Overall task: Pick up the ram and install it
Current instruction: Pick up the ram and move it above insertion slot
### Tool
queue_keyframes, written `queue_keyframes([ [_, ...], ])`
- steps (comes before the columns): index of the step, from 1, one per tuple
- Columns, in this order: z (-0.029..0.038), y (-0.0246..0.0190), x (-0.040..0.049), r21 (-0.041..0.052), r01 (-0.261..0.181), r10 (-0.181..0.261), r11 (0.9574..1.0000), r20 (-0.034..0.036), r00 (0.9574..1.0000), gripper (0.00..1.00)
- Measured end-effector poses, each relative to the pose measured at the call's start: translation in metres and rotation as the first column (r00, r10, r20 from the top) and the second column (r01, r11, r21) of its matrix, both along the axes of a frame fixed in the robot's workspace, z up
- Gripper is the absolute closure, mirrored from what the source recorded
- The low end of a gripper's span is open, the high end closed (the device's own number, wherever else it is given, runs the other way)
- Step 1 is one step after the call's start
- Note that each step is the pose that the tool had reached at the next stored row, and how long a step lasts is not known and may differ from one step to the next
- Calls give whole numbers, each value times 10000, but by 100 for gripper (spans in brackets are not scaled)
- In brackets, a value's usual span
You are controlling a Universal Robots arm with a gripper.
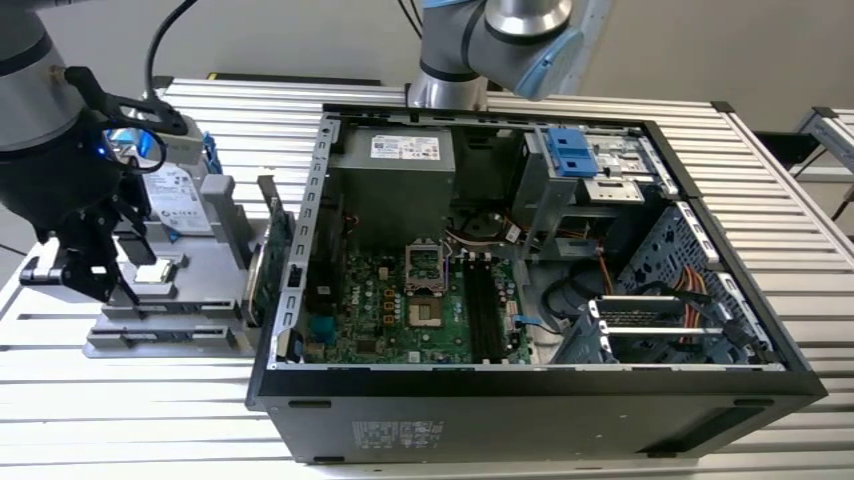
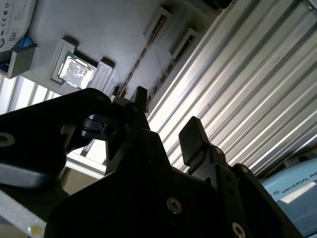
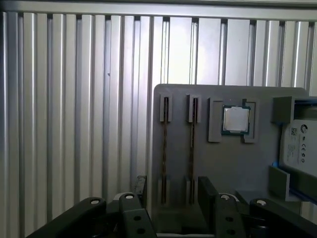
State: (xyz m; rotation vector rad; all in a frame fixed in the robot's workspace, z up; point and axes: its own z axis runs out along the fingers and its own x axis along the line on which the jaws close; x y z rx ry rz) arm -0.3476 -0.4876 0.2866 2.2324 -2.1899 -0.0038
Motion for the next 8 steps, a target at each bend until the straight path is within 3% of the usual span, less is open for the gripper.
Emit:
queue_keyframes([
  [8,-78,0,-2,0,1,-1,10000,0,10000,0],
])
